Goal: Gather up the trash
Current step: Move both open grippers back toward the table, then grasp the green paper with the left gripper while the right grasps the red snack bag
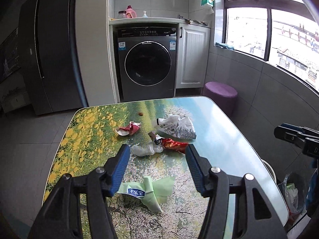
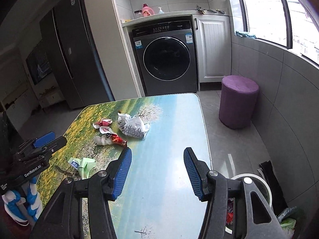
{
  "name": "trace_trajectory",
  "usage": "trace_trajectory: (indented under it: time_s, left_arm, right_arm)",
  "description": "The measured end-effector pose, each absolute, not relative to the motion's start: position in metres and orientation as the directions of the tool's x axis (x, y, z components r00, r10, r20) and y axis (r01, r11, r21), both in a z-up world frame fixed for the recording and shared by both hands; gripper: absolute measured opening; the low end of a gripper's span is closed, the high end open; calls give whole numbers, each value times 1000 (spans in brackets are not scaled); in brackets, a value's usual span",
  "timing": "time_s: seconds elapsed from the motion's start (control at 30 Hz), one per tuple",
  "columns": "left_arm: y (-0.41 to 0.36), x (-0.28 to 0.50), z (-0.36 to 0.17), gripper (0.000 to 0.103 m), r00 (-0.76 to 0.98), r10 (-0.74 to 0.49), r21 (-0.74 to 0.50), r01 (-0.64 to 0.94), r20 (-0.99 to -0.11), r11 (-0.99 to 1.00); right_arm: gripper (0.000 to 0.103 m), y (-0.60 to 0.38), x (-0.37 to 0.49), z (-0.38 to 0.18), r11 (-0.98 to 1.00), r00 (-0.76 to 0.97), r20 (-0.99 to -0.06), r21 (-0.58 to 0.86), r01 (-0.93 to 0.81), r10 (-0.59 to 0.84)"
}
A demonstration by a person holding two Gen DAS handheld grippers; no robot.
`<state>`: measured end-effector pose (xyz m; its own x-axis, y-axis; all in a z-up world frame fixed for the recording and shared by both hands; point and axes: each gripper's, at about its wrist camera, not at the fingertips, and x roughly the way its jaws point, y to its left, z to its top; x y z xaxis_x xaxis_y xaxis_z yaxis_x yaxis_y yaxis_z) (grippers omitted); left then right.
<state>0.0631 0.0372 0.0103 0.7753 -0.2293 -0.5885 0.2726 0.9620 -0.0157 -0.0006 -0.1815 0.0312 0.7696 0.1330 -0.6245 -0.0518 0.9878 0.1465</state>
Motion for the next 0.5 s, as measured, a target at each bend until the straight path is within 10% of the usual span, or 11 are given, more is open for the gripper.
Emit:
trace_trajectory:
  time_s: [0.5]
  left_arm:
    - [99, 77, -50, 73, 673, -332, -101, 358, -661, 928]
  right_arm:
    - [52, -127, 76, -28, 956, 635, -717, 179, -233, 289]
